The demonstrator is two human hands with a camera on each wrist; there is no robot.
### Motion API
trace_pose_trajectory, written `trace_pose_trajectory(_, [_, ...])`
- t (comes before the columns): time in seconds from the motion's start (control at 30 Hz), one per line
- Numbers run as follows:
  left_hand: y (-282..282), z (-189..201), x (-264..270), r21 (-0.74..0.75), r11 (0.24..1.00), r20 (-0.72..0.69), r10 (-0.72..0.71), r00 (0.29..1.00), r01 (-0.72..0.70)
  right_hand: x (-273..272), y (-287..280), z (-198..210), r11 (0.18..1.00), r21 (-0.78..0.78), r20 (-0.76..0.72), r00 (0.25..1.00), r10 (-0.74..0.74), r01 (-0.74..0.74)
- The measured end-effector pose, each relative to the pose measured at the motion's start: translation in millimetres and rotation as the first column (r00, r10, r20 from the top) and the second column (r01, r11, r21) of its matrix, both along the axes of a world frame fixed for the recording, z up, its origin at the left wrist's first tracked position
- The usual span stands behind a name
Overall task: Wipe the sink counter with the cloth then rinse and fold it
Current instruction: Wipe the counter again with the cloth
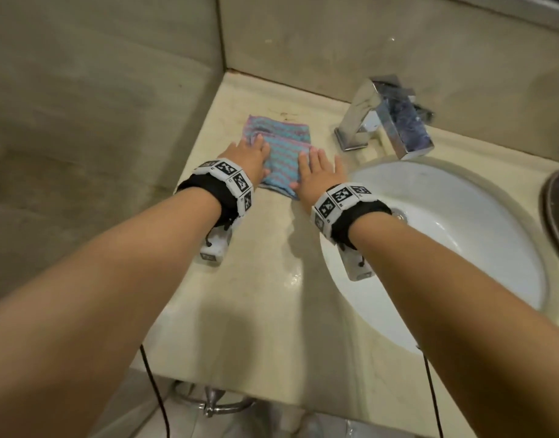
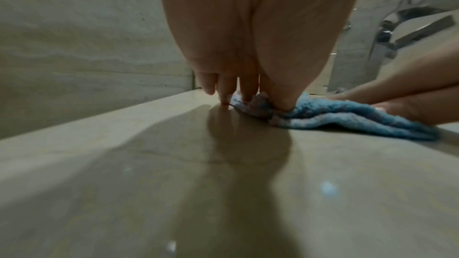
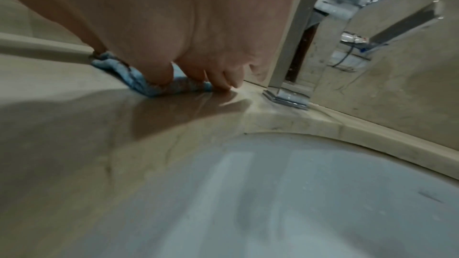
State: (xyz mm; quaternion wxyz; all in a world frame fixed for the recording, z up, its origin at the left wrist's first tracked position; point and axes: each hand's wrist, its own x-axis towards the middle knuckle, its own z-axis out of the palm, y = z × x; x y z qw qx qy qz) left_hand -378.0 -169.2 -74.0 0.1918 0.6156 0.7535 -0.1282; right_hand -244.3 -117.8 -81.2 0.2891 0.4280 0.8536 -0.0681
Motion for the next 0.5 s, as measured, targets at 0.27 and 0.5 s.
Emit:
trace_pose_trajectory(0.27, [7.2,3.8,49.6,-0.034,0.994,0.034,-0.105,0.994,0.106,54.5,-0.7,0.0,0.997,0.030,0.019,0.998,-0.068,0.067])
trace_pose_trajectory(0.5, [-13.0,-0.5,66.1,-0.054,0.994,0.049,-0.092,0.995,0.094,82.4,-25.2,-4.9,0.999,0.022,-0.139,0.989,-0.043,0.047])
